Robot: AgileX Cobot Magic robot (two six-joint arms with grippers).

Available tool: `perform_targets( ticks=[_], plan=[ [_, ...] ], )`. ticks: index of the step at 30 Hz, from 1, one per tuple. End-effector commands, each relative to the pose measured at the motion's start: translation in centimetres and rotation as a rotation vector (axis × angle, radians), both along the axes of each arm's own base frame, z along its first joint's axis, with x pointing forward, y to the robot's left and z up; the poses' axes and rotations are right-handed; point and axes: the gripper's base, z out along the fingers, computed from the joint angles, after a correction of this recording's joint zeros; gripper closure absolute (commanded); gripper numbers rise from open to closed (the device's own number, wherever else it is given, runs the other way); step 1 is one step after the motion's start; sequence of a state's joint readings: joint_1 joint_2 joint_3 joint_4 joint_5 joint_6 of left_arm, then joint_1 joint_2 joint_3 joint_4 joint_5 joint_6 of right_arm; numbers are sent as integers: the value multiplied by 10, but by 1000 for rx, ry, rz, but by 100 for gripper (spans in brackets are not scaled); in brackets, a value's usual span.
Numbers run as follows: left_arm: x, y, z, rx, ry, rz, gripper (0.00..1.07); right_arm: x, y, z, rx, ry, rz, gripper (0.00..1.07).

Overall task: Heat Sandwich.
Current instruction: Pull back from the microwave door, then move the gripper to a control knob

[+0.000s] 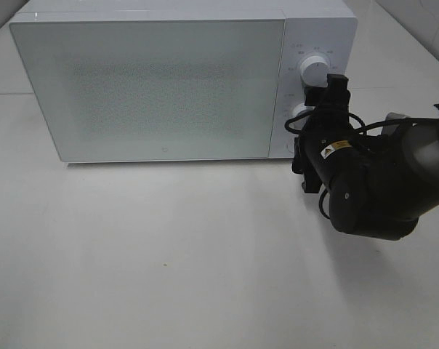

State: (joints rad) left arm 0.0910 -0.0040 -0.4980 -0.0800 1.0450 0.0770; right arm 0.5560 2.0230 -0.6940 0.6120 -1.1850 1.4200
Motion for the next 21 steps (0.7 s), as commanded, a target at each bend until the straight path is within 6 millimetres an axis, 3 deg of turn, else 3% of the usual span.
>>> perform_targets(
  ticks=[1,9,21],
  plan=[
    [-3,-1,-1,-8,-32,2,9,0,-3,15,-31,-150,-4,29],
    [-3,-1,-1,-8,-32,2,9,-14,-5,16,-82,-97,77,31],
    [-3,-1,-1,-8,-32,2,9,-45,-3,26,-478,155,396,31]
  ],
)
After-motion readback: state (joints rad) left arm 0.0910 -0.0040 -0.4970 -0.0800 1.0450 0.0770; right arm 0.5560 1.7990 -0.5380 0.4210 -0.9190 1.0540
